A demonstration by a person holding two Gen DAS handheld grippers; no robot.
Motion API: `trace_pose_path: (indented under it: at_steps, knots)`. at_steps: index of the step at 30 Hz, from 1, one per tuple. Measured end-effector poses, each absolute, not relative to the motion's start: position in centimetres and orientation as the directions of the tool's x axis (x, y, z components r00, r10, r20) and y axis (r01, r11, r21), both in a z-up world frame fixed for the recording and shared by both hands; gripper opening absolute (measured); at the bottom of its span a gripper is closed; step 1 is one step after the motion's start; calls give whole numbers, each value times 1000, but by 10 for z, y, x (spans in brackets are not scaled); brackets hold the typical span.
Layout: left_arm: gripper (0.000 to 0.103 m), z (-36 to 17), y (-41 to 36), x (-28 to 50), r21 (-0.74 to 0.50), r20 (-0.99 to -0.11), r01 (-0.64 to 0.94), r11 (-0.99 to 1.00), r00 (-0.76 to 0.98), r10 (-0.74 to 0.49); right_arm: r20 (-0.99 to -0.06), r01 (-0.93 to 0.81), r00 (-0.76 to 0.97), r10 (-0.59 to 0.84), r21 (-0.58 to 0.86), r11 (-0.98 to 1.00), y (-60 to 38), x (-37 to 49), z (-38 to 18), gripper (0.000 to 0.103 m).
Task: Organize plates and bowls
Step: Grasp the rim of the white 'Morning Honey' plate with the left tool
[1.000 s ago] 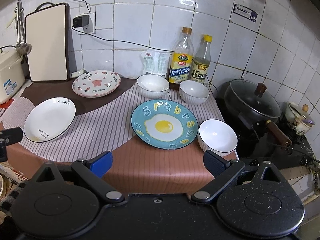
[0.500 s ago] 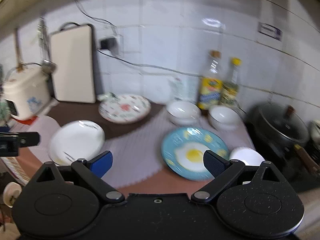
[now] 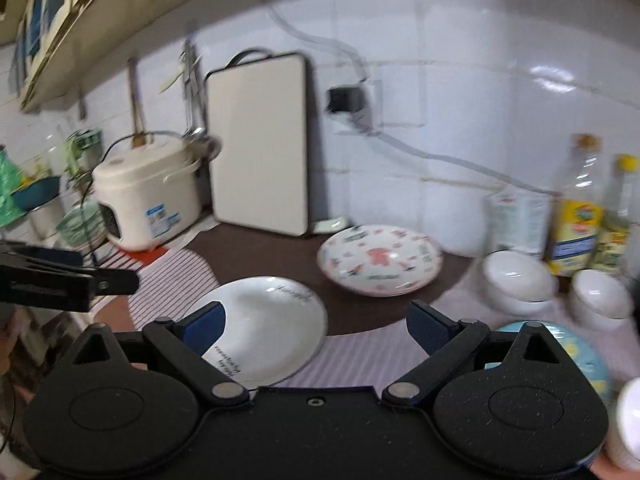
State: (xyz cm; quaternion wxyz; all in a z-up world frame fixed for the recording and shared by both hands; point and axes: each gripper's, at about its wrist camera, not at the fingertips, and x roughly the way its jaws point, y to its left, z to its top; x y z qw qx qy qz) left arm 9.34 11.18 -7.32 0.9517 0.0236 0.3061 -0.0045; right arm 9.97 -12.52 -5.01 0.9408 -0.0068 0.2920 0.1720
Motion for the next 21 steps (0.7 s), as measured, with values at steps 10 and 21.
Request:
trace_pose_path:
  at_steps: [10, 21]
  knots:
    - [80, -144, 134, 170, -17, -728, 16, 1000, 686, -23, -646, -302, 677, 353, 195, 933, -106, 164, -130, 92]
    - [16, -188, 160, 216, -101, -835, -43, 994, 546, -61, -701, -232, 616, 359, 274, 933, -100, 198, -175, 63]
